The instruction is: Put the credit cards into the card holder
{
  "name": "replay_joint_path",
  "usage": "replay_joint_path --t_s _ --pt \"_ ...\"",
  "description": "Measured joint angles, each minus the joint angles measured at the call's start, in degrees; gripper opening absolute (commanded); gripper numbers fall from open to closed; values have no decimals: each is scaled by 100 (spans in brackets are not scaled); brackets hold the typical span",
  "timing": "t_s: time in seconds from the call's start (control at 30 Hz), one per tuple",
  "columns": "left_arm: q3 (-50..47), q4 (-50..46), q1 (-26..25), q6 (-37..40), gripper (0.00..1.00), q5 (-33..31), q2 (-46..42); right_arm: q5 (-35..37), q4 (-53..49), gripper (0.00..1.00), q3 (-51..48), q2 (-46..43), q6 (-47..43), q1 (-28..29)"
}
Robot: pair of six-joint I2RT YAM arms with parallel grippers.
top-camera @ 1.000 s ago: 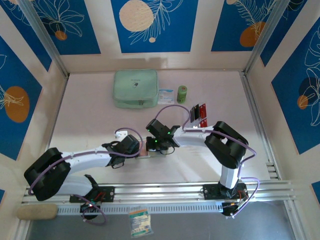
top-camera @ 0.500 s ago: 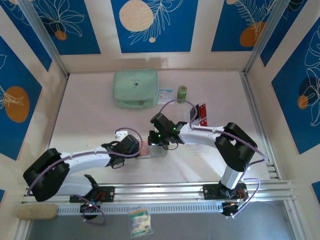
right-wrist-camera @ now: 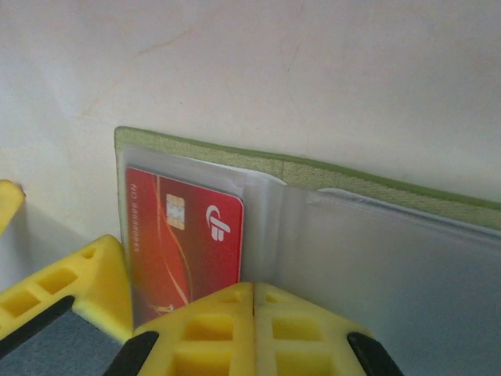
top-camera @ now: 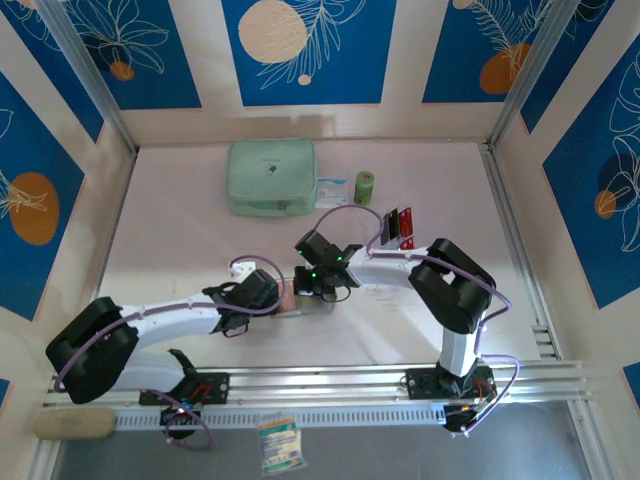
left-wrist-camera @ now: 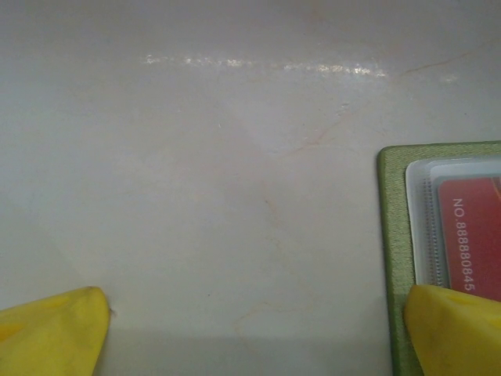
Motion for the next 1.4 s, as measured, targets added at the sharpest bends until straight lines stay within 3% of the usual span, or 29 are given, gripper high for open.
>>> replay_joint_path --t_s 0.43,0.77,1.07,1.4 --pt "0 -2 0 4 96 2 -7 -57 24 0 15 -13 17 2" --pt "0 0 0 136 97 44 -31 -57 26 1 -116 -898 -116 -234" --pt "243 -210 0 282 97 66 -417 -37 0 0 -476 -951 -229 -463" --pt "658 -151 -7 341 96 564 -474 -35 24 0 -605 -949 -348 -625"
